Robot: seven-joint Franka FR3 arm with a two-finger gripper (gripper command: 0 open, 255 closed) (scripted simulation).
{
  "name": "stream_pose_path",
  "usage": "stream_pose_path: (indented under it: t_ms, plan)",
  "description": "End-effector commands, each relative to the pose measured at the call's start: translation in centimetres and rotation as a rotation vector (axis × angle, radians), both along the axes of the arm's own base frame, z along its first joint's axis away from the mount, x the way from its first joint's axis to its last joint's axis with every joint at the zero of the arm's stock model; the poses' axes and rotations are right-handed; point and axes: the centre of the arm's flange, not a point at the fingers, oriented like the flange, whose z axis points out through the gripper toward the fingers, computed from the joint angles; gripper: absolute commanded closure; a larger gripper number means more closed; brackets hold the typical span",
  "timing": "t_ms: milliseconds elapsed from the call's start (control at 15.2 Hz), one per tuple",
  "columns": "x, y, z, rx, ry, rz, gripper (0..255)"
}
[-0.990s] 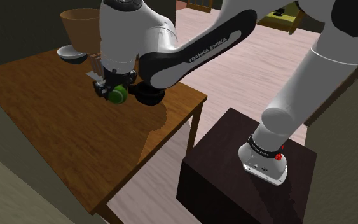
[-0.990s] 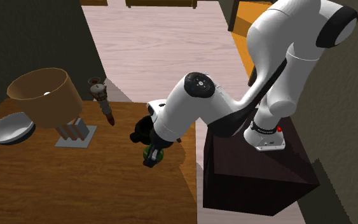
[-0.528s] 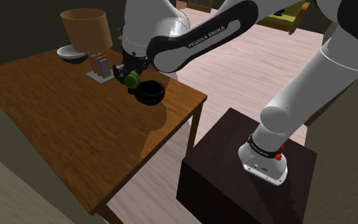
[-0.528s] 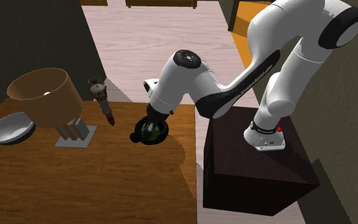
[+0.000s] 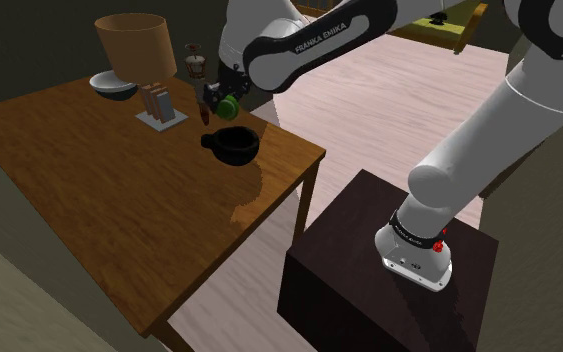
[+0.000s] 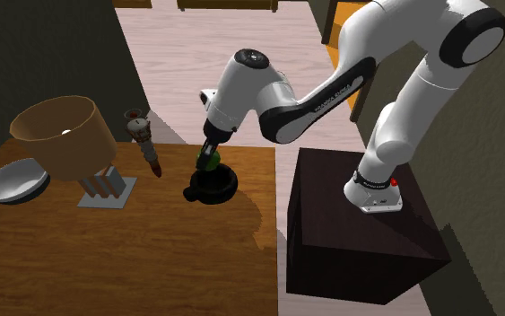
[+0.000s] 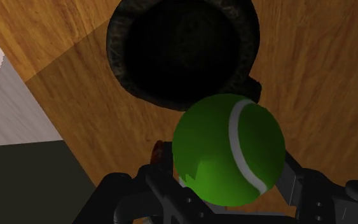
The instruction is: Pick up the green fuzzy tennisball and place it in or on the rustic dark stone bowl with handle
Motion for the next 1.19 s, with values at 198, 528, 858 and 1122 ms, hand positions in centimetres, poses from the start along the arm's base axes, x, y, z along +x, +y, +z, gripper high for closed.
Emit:
stream_pose_path:
  t_ms: [198, 528, 858, 1122]
  plan:
    - [0.3, -2.0, -2.2, 0.0, -0.001, 0.001, 255]
    - [0.3, -2.0, -4.8, 0.0, -0.001, 0.001, 255]
    - [0.3, -2.0, -7.5, 0.0, -0.001, 0.001, 255]
    - [0.3, -2.0, -7.5, 0.0, -0.001, 0.001, 255]
